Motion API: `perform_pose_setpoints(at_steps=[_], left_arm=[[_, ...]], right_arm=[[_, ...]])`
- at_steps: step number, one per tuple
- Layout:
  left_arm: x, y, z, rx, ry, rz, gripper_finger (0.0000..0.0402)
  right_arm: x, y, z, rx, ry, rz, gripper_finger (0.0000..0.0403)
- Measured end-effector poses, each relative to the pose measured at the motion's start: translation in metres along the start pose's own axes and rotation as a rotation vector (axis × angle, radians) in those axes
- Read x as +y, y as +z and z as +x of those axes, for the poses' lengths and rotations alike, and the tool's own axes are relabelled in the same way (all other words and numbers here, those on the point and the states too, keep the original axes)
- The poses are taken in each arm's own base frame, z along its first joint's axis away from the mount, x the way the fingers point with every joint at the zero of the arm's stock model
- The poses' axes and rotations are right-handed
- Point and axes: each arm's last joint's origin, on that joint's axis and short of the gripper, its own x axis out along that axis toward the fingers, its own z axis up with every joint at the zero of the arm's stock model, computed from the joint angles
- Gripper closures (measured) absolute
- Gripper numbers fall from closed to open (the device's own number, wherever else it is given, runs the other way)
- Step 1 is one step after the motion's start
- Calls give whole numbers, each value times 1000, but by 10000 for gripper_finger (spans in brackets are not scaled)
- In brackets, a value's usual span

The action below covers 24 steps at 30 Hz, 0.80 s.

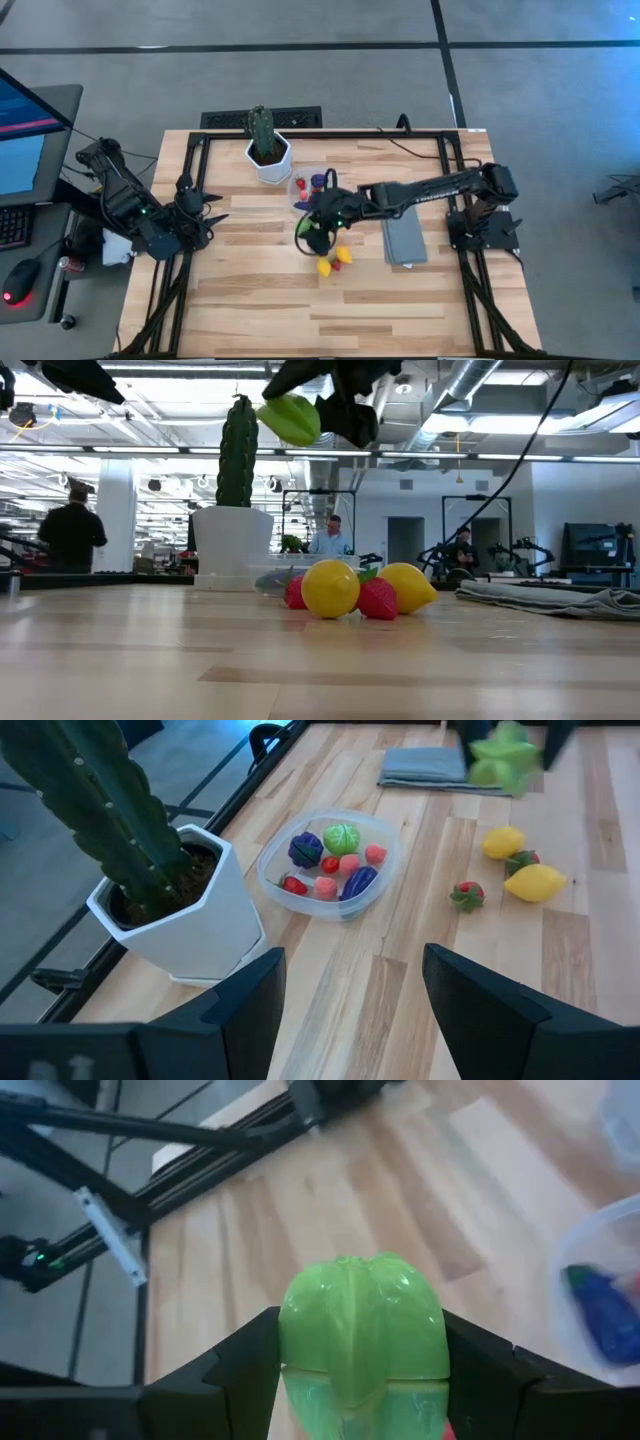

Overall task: Pick and placing Produce into tupperware
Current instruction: Put the star fruit into the transparent bin

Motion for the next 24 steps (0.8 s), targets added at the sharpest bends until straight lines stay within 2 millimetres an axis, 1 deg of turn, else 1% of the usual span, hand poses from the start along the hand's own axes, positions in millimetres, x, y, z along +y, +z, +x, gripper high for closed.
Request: perform_pose_setpoints(at_steps=[6,16,24], left_arm=[[-2,1,0,-10,-10,-20,175],[-3,3,0,-22,-23,-40,175],[-4,3,0,-23,-23,-42,175]], right_arm=[[-25,12,-2,-15,-53,-35,154],[-66,25,-8,-2,-148,-62,154],[-92,31,-13,13,-207,-62,154]])
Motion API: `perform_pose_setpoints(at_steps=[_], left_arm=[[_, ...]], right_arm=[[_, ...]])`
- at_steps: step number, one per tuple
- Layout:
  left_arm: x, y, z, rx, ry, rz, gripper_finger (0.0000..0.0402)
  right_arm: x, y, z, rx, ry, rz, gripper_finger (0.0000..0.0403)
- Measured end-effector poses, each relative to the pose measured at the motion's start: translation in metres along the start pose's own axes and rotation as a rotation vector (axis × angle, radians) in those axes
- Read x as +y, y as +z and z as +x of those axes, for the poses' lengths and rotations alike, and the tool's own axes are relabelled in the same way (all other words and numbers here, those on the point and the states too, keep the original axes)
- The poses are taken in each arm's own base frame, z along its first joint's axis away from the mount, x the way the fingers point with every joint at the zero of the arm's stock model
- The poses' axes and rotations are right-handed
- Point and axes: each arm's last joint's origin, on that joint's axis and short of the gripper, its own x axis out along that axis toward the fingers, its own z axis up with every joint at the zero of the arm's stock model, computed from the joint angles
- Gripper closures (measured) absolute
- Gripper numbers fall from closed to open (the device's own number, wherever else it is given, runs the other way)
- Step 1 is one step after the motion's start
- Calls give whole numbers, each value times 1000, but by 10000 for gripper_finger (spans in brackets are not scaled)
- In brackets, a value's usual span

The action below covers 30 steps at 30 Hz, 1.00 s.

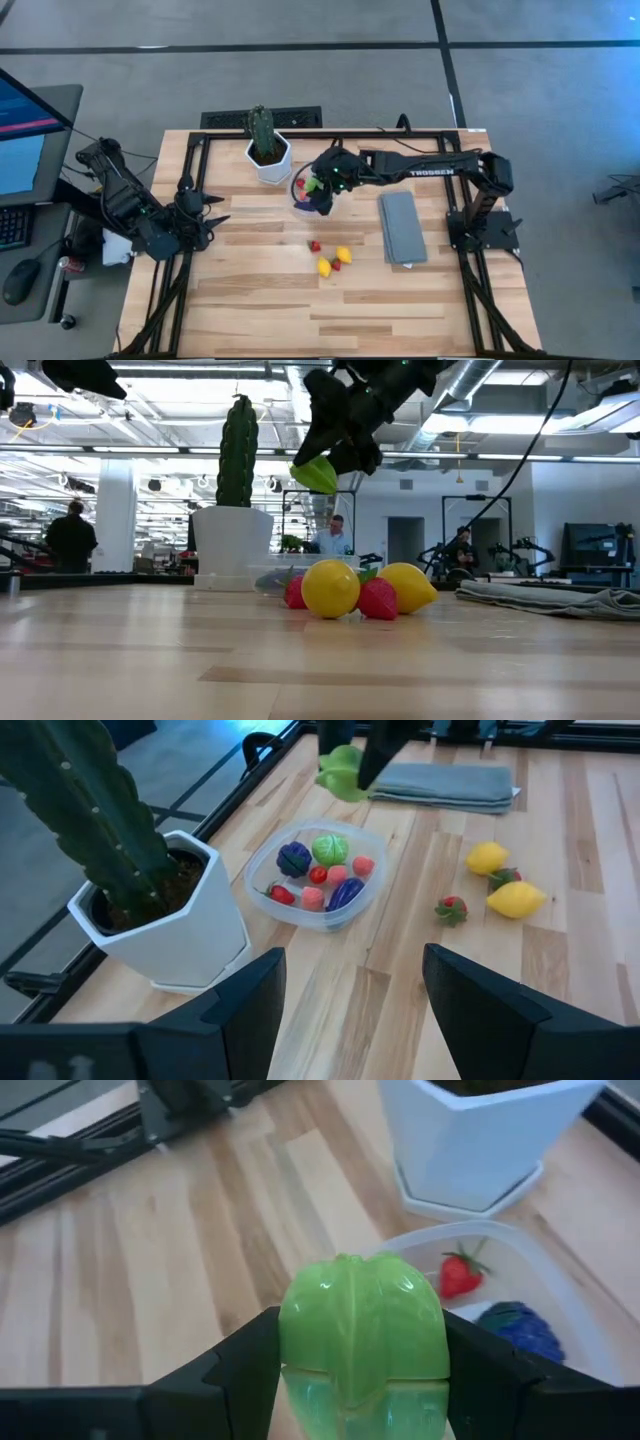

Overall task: Pick and placing Produce into tupperware
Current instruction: Put the star fruit into the transparent bin

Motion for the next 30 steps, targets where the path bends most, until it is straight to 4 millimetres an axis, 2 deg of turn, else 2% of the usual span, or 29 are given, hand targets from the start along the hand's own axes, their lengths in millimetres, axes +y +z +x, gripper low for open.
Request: perform_pose_setpoints(at_steps=[8,18,20,23,26,28,30], left_arm=[[0,0,0,-9,7,3,175],[0,1,0,-32,20,7,175],[0,1,0,-34,22,6,175],[0,2,0,-39,20,5,175],[0,2,0,-39,21,5,175],[0,2,0,-40,21,4,175],[0,2,0,-40,21,4,175]], right_arm=[[-18,3,-1,6,-35,1,154],[-27,0,5,39,-58,1,154],[-28,-2,12,22,-53,-3,154],[-32,-16,22,83,-57,20,154],[-31,-16,31,41,-43,34,154],[-34,-24,39,91,-54,40,154],[-33,-25,48,69,-46,36,154]])
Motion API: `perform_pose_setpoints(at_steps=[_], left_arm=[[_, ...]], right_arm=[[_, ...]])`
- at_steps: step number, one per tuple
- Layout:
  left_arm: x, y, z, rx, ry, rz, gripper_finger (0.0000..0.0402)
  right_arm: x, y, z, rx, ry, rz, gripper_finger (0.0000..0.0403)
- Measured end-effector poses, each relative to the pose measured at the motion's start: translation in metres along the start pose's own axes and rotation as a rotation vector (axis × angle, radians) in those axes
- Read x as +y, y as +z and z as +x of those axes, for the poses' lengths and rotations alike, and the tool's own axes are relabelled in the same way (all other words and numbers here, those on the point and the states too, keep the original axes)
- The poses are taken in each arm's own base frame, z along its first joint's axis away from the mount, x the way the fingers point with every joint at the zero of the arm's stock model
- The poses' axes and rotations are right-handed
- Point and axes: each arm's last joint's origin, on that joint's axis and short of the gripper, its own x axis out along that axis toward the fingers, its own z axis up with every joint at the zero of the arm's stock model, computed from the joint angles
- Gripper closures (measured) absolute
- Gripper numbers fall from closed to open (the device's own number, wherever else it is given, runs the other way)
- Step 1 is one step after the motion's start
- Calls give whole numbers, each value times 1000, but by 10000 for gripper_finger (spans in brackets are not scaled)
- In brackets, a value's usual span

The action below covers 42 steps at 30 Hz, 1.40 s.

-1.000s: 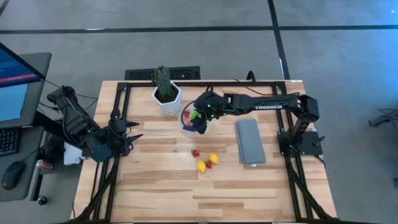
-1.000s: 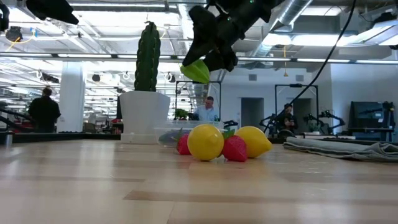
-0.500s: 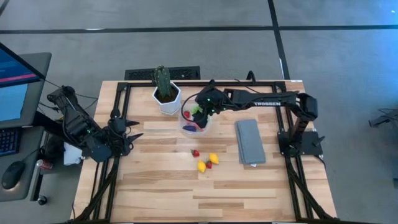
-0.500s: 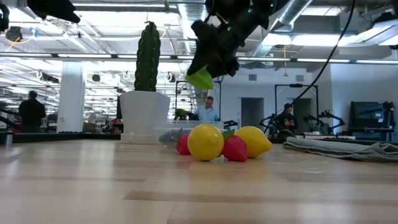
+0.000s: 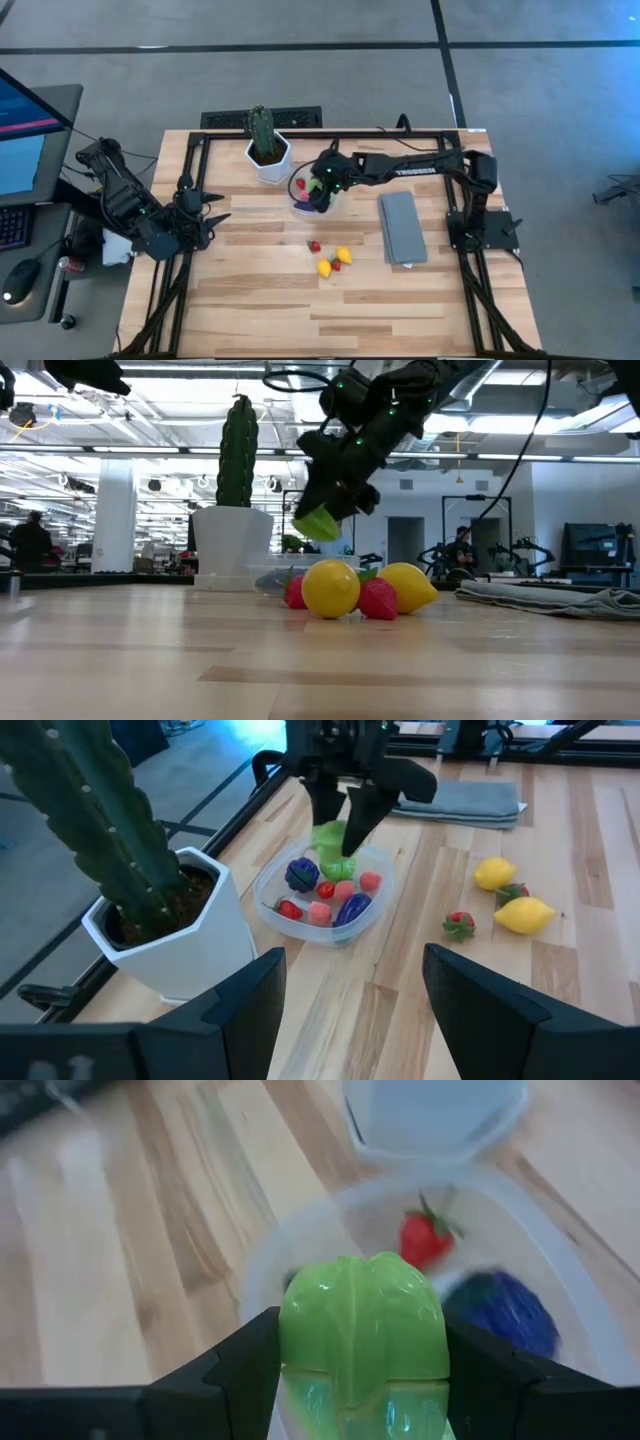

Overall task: Pick and placing Produce into tupperware
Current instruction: Put the star fruit into the transparent bin

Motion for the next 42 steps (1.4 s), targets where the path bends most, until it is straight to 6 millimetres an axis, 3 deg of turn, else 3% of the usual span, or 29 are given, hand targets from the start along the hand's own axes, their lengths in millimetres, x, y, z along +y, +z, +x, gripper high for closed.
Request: perform_pose_setpoints(at_steps=[7,42], left_arm=[[-1,1,0,-5,-6,-12,175],[-2,1,0,-10,-10,-3,175]], right_arm=[[1,-3,19,-16,13,26,154],[-4,-1,17,-18,3,31,153]])
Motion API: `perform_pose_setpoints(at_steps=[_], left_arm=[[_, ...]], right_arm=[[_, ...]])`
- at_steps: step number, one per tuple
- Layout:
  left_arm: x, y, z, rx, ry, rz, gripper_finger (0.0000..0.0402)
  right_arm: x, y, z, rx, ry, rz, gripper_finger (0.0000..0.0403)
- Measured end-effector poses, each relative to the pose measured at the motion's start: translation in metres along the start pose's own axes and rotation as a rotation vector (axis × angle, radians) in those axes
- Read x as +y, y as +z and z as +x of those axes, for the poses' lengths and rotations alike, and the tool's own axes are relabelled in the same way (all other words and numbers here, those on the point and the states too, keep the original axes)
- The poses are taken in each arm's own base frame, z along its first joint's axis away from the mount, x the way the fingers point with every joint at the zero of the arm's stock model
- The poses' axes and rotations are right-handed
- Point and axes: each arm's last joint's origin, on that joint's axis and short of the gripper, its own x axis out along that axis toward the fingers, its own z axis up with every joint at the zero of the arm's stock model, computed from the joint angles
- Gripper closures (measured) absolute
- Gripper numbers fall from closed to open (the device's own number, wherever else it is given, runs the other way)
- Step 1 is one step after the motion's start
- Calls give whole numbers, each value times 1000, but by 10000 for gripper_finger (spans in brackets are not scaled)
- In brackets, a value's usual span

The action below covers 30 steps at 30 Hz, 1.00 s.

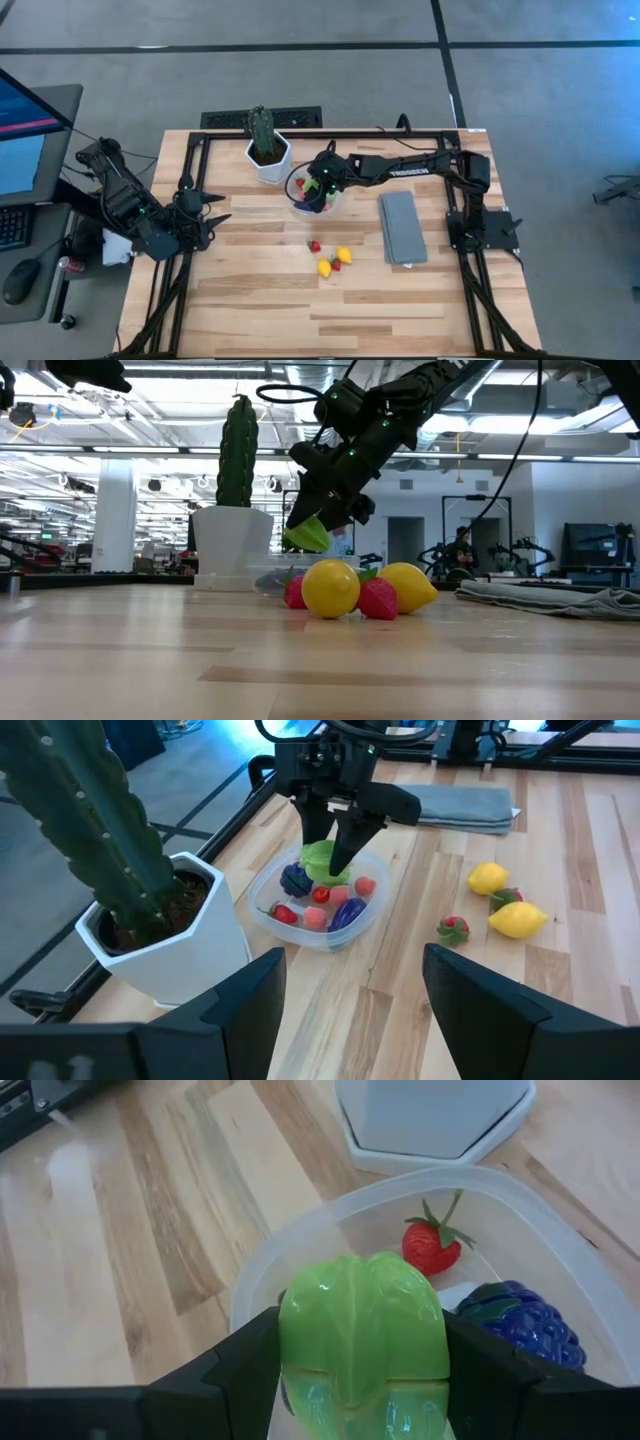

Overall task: Pick and placing Produce into tupperware
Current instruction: Put the star fruit into the transparent bin, then put the left strawberry into the transparent bin

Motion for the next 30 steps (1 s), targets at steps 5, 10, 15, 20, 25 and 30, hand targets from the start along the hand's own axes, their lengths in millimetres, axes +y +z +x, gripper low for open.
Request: perform_pose_setpoints(at_steps=[5,10,15,20,25,30], left_arm=[[0,0,0,0,0,0,175],[0,0,0,-1,-1,-3,175],[0,0,0,-3,-3,-6,175],[-1,1,0,-4,-6,-12,175],[-1,1,0,-6,-6,-13,175],[-1,2,0,-19,2,-19,175]], right_arm=[[0,0,0,0,0,0,143],[0,0,0,0,0,6,118],[0,0,0,-1,0,9,102],[4,-1,0,0,6,3,99],[16,6,-11,19,17,-28,100],[25,13,-23,116,-1,-80,100]])
